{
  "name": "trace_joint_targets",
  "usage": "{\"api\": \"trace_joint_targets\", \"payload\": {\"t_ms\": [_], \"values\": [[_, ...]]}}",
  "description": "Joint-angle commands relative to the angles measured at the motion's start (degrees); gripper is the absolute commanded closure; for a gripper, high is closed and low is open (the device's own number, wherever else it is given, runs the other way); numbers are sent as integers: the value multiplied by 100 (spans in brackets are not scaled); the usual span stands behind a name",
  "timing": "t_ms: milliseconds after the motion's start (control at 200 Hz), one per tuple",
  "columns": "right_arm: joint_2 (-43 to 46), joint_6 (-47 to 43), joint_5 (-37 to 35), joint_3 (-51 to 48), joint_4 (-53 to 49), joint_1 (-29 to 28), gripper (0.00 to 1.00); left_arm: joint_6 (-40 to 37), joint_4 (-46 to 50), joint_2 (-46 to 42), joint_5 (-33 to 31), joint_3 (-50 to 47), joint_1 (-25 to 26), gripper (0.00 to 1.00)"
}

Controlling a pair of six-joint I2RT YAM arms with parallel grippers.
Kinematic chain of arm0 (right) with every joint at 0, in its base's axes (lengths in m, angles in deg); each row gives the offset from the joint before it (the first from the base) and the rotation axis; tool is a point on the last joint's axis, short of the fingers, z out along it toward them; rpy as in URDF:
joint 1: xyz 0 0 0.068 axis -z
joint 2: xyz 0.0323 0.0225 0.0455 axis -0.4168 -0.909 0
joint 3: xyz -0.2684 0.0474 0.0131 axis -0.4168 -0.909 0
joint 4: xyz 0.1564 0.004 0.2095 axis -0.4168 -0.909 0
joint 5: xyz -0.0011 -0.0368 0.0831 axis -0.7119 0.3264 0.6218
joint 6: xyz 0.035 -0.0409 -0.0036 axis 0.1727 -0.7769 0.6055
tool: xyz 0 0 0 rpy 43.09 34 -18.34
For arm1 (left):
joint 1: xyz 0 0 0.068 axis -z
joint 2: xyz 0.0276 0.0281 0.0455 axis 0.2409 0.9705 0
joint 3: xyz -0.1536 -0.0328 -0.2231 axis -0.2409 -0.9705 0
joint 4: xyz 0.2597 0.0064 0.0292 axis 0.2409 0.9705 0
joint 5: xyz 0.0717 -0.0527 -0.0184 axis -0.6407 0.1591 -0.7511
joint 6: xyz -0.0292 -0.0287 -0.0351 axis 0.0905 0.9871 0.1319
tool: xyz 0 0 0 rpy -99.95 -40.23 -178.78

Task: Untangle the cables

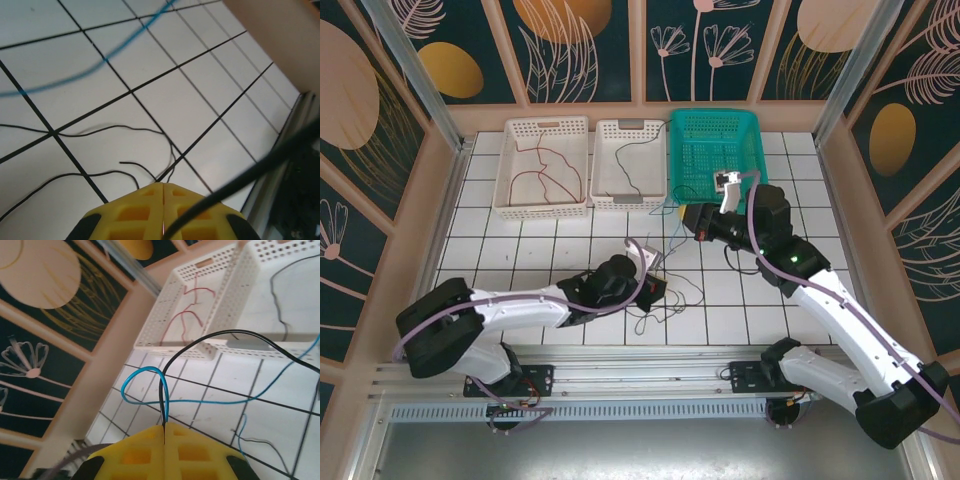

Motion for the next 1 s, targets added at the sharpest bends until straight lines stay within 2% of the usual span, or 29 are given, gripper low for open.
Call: {"api": "trace_joint_targets", "payload": {"t_ms": [0,230,480,646,801,996], "values": [[51,-89,-489,-312,-185,199,100,-11,105,-673,7,-33,4,100],[54,-159,-614,-787,-41,309,100,-214,957,-1582,-168,324,4,100],[-96,-121,-333,-1333,64,903,100,-564,1856,-2301,-831,884,5,100],[-247,-62,83,-1646,349,1137,100,-757,2224,-2431,-1240,1316,5,100],[-357,-52,128,-1844,511,1159,100,-1019,2415,-2180,-1600,1836,-4,100],[-345,-28,211,-2047,631,1165,75,-1438,2560,-1597,-1750,2829,-43,100]]}}
